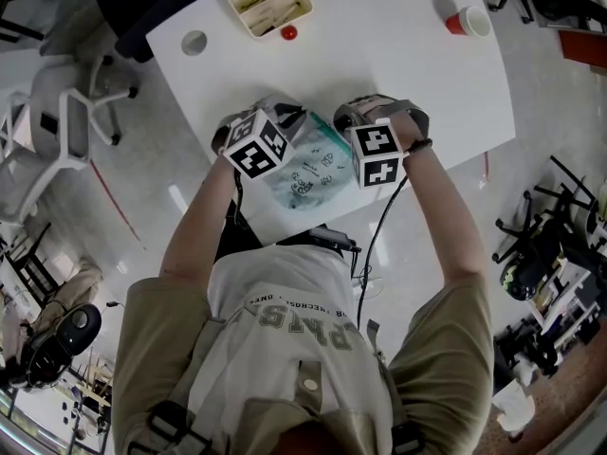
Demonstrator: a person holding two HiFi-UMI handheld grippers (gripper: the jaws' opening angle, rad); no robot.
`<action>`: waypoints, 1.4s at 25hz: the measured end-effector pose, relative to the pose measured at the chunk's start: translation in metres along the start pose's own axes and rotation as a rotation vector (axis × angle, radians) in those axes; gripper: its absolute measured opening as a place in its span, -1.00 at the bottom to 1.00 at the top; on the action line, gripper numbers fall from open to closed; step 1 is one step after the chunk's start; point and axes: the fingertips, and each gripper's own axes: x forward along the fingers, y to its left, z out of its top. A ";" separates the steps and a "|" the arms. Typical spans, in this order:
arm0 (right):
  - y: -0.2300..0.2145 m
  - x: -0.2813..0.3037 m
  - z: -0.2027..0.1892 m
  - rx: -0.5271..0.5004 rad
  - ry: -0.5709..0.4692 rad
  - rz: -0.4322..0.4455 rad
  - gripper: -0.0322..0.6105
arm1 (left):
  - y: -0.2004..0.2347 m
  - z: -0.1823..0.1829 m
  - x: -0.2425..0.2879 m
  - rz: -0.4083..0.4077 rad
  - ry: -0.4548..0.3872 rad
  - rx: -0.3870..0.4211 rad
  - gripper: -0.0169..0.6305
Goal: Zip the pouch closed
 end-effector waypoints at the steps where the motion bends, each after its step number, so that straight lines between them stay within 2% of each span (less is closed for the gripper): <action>1: 0.000 -0.001 0.001 0.003 -0.005 0.001 -0.89 | 0.000 0.000 0.001 0.001 0.000 -0.003 -0.89; 35: 0.012 -0.010 -0.003 0.061 -0.005 -0.027 -0.89 | -0.002 0.003 0.007 0.017 -0.015 -0.020 -0.89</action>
